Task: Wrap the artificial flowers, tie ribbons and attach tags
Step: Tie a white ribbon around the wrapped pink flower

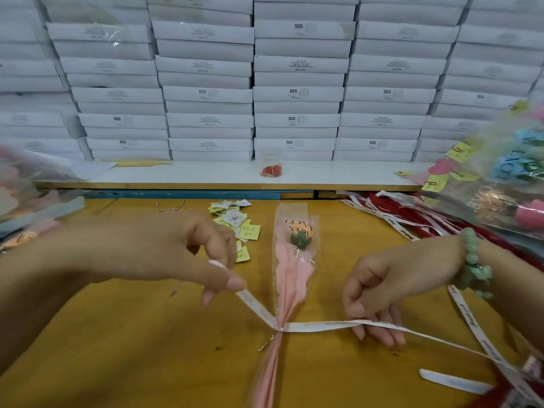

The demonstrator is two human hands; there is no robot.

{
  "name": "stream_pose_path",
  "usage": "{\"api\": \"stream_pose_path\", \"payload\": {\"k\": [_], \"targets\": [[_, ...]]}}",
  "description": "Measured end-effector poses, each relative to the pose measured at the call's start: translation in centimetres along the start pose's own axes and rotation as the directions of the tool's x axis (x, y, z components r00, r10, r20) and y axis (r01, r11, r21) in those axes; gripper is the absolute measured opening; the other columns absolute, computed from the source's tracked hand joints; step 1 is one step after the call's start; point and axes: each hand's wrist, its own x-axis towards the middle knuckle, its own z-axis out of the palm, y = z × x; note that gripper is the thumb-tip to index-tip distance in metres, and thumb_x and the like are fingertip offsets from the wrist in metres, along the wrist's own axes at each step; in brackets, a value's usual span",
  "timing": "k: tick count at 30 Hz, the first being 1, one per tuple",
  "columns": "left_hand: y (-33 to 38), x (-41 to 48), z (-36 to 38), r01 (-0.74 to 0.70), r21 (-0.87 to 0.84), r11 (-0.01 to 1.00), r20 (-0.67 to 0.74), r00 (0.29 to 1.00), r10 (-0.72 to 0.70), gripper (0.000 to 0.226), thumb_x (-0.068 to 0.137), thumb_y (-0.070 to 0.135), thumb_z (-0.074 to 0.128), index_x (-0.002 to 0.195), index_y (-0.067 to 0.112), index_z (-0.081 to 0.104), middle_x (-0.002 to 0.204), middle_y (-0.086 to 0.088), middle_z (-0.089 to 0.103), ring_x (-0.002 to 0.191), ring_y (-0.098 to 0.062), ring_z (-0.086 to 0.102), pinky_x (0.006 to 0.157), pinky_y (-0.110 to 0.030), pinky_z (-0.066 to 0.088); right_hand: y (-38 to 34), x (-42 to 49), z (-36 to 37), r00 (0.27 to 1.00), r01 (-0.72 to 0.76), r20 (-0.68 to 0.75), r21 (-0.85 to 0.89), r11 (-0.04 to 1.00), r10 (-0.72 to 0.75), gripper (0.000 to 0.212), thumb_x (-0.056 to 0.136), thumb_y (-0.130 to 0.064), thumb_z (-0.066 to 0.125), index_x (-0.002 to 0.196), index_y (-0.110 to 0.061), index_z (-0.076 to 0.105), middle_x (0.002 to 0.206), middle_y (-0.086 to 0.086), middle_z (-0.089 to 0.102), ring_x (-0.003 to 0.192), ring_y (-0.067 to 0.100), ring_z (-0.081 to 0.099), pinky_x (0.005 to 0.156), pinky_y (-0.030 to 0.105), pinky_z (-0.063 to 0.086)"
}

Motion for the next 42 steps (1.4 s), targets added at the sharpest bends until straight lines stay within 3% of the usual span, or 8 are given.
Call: {"api": "stream_pose_path", "payload": {"k": [7,11,16,23,29,35,39,42], "targets": [[1.0,0.5,0.2,-0.224,-0.548,0.806,0.1,0.939,0.329,0.04,0.087,0.044,0.066,0.061,0.014,0.068,0.111,-0.009,0.072,0.124,-0.03,0.056,0.107,-0.069,0.028,-0.4,-0.8,-0.5,0.997,0.068,-0.026,0.042,0.997,-0.066,0.026,0.099,-0.027,0.044,0.111,-0.009,0.059,0.076,0.003,0.064,0.061,0.009,0.062,0.066,0.023,0.052],[0.6,1.6,1.6,-0.158,-0.891,0.426,0.03,0.915,0.402,0.03,0.089,0.039,0.065,0.078,0.012,0.07,0.087,-0.005,0.069,0.111,-0.03,0.063,0.098,-0.039,0.048,-0.4,-1.7,-0.9,0.996,0.074,-0.05,0.1,0.992,-0.07,0.025,0.095,-0.033,0.048,0.11,-0.013,0.049,0.08,0.006,0.067,0.061,0.013,0.065,0.064,0.025,0.054],[0.4,1.9,1.7,-0.038,-0.997,0.073,0.004,0.866,0.5,0.043,0.101,0.03,0.045,0.125,-0.005,0.055,0.124,-0.017,0.058,0.105,-0.032,0.061,0.101,-0.045,0.045,-0.4,-2.5,-1.2,0.972,0.203,0.074,0.201,0.958,-0.222,0.025,0.096,-0.036,0.049,0.107,-0.015,0.044,0.093,0.01,0.07,0.07,0.016,0.07,0.067,0.026,0.057],[0.9,1.6,3.3,-0.134,-0.961,0.243,-0.004,0.884,0.468,0.057,0.089,0.015,0.033,0.145,0.008,0.041,0.153,-0.003,0.039,0.086,-0.021,0.062,0.078,-0.032,0.054,-1.4,-3.0,-1.1,0.851,0.426,0.184,0.305,0.852,-0.492,0.041,0.098,-0.038,0.048,0.127,-0.009,0.043,0.118,0.018,0.063,0.09,0.021,0.07,0.076,0.032,0.056],[1.6,1.4,6.0,-0.159,-0.896,0.415,0.028,0.912,0.409,0.081,0.066,0.003,0.054,0.144,0.023,0.044,0.151,0.009,0.041,0.074,-0.022,0.064,0.063,-0.031,0.055,-2.6,-2.4,-0.2,0.803,0.485,0.175,0.366,0.795,-0.57,0.045,0.099,-0.036,0.048,0.131,-0.006,0.041,0.127,0.023,0.057,0.092,0.023,0.07,0.067,0.029,0.058],[1.7,1.5,7.9,-0.068,-0.786,0.615,0.117,0.959,0.256,0.074,0.078,-0.01,0.067,0.127,0.045,0.056,0.108,-0.01,0.069,0.082,-0.034,0.057,0.057,-0.027,0.051,-3.7,-1.6,1.1,0.769,0.54,0.092,0.436,0.72,-0.633,0.045,0.099,-0.036,0.047,0.127,-0.001,0.044,0.123,0.03,0.053,0.085,0.024,0.071,0.054,0.025,0.057],[1.7,1.8,7.5,-0.177,-0.77,0.613,0.017,0.955,0.297,0.071,0.071,-0.004,0.076,0.128,0.034,0.058,0.123,-0.009,0.066,0.106,-0.043,0.061,0.082,-0.039,0.056,-4.0,-1.4,1.5,0.812,0.531,0.042,0.362,0.766,-0.582,0.031,0.099,-0.034,0.046,0.117,-0.01,0.047,0.115,0.026,0.06,0.077,0.021,0.072,0.05,0.024,0.056],[2.3,1.7,6.2,-0.301,-0.754,0.584,-0.094,0.929,0.357,0.082,0.07,-0.001,0.075,0.143,0.021,0.044,0.145,0.004,0.05,0.106,-0.01,0.066,0.082,-0.022,0.055,-3.8,-1.4,1.5,0.855,0.498,-0.016,0.302,0.813,-0.518,0.021,0.097,-0.035,0.05,0.103,-0.016,0.046,0.1,0.018,0.068,0.067,0.018,0.071,0.053,0.024,0.055]]}}
